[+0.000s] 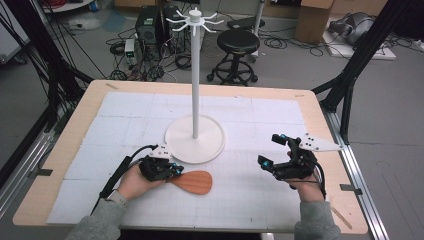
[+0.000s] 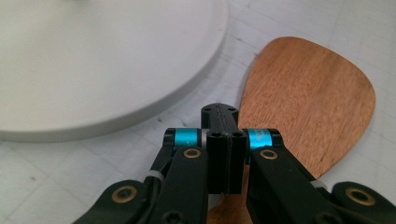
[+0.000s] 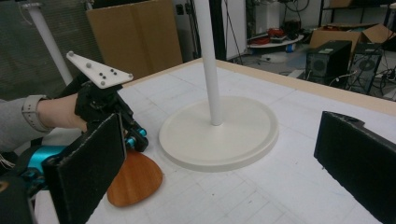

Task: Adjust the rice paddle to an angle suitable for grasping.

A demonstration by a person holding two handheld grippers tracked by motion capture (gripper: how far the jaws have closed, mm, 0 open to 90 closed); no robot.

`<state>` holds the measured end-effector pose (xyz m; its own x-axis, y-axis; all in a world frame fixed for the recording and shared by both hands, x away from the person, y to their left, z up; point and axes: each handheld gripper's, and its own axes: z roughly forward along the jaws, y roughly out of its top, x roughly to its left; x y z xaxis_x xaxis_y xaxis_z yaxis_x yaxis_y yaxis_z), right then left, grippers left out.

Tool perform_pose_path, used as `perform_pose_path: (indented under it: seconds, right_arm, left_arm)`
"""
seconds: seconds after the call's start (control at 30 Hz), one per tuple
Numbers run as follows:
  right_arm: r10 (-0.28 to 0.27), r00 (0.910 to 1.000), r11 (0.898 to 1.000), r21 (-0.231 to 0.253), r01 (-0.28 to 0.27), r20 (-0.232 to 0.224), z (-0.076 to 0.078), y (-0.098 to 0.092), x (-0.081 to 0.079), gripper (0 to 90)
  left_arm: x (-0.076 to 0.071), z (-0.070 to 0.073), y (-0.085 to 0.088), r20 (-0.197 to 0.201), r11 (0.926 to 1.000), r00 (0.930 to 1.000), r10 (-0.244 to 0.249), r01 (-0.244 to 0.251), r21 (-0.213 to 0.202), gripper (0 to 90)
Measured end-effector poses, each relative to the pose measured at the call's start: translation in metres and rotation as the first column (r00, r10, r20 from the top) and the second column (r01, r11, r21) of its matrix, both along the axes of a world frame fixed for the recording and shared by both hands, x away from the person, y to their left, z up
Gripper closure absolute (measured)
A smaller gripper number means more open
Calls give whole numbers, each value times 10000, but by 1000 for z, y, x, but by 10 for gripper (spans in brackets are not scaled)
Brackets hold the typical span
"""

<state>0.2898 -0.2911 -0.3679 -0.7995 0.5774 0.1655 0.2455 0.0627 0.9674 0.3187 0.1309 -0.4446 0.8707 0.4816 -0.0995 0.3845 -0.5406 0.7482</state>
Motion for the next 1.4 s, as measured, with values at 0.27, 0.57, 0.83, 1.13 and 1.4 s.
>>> perform_pose_path:
  seconds: [0.27, 0.57, 0.83, 1.13, 1.4]
  right_arm:
    - [18, 10000, 10000, -65, -18, -38, -1, 1, 0, 10]
    - [56, 10000, 10000, -8, -56, 17, 0, 0, 0, 10]
    - [89, 10000, 9999, 78, -89, -8, 0, -1, -1, 10]
    - [89, 10000, 9999, 83, -89, 16, 0, -1, 0, 10]
    - [103, 9999, 9999, 40, -103, -82, 0, 0, 0, 10]
  left_arm:
    - [-15, 3, -5, 169, 9981, 9985, -528, 523, 338, 898]
    - [-10, 7, -35, 95, 9996, 9999, -67, 70, -276, 897]
    - [-1, 2, -52, -364, 9963, 9975, 600, -621, -596, 897]
    - [1, -1, -61, -583, 9976, 9969, 522, -548, -435, 897]
    - [-10, 1, -66, -427, 9992, 9984, -364, 358, -150, 898]
